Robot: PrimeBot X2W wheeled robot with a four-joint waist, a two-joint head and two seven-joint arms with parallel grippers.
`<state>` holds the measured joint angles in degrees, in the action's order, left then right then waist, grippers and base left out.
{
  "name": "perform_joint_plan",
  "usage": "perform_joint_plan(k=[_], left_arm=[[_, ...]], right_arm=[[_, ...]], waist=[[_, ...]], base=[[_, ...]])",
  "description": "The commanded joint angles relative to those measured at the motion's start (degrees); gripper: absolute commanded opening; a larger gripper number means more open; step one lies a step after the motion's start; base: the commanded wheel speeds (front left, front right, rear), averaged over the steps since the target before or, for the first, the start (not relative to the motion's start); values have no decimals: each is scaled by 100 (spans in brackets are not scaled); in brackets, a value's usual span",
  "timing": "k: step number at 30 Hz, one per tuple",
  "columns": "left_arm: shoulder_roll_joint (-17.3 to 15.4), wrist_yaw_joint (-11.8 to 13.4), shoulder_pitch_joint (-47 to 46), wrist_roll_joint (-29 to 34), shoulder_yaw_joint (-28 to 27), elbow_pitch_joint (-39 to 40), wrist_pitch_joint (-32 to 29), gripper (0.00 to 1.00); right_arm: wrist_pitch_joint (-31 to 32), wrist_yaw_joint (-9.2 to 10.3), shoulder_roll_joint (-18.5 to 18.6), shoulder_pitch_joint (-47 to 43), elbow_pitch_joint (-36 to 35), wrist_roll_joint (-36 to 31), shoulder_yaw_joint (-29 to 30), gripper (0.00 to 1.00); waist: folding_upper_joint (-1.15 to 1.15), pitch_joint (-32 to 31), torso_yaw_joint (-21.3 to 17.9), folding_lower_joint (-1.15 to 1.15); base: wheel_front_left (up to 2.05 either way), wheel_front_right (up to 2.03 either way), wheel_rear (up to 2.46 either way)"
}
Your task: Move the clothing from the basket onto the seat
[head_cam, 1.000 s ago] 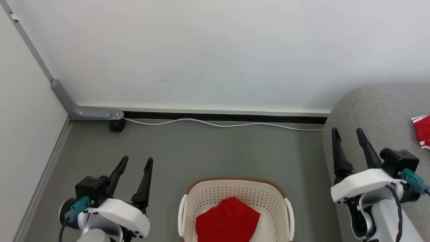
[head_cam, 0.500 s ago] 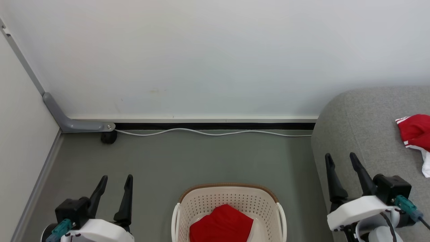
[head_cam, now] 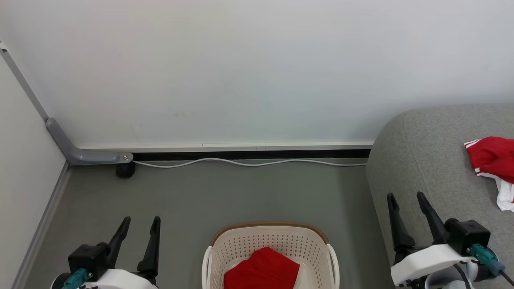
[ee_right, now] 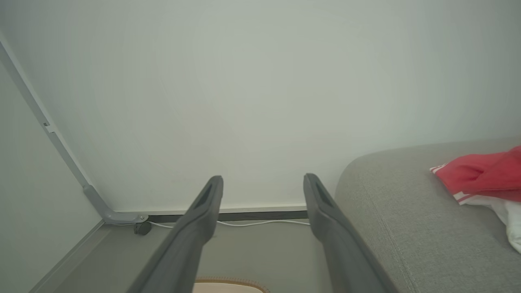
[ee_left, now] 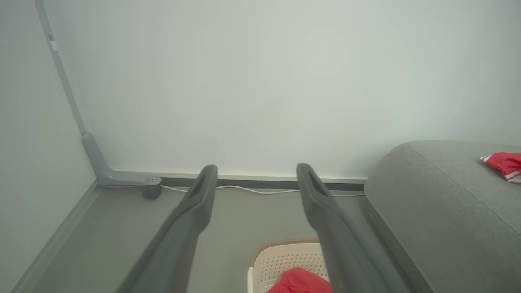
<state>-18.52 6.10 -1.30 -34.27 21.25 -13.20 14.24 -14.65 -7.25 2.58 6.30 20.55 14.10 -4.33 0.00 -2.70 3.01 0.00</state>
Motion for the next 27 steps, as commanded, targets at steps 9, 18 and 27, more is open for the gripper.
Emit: perform_joint_plan(k=[9,18,27], left_arm=[[-86,-84,-167,101,-249,47,75,100],[115,-230,-288,45,-36,-270,36,100],[381,-450,-812,99,176,-1002,40,100]], right_arm=[[-35,-24,30,12,-218,-77,-173,100],[-35,-24,30,129,-238,-173,-180,100],[-35,-24,30,259,-256,-245,-272,100]], waist=[[0,42,-61,0],[0,329,-256,0],[0,1072,-559,0]], base=[[0,0,0],[0,0,0],[0,0,0]])
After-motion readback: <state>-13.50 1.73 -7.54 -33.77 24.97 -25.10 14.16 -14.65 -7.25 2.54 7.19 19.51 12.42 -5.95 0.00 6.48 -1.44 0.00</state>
